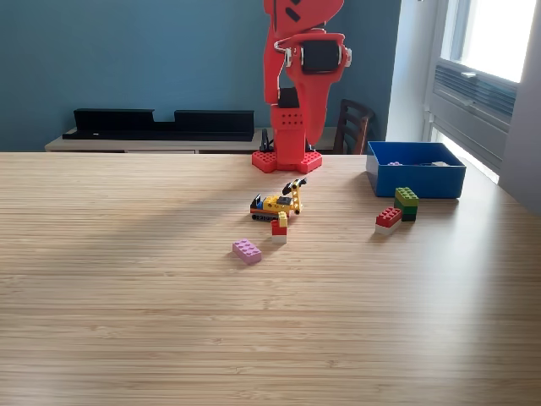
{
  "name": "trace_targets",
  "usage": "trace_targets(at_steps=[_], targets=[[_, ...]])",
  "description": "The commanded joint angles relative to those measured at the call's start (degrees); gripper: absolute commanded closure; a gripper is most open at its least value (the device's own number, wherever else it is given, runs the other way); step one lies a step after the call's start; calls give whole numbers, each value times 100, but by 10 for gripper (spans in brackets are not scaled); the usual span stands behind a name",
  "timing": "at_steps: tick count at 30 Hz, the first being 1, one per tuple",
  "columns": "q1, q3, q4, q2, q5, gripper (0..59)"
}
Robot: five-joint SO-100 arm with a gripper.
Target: Grasp a lego block and put it in the bin.
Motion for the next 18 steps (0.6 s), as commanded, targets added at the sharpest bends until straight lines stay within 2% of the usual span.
trace_targets(at_steps=[1,11,18], targets=[[123,0,-176,545,-9,585],[79,439,-703,545,35,585],[-466,642,-809,545,-369,585]])
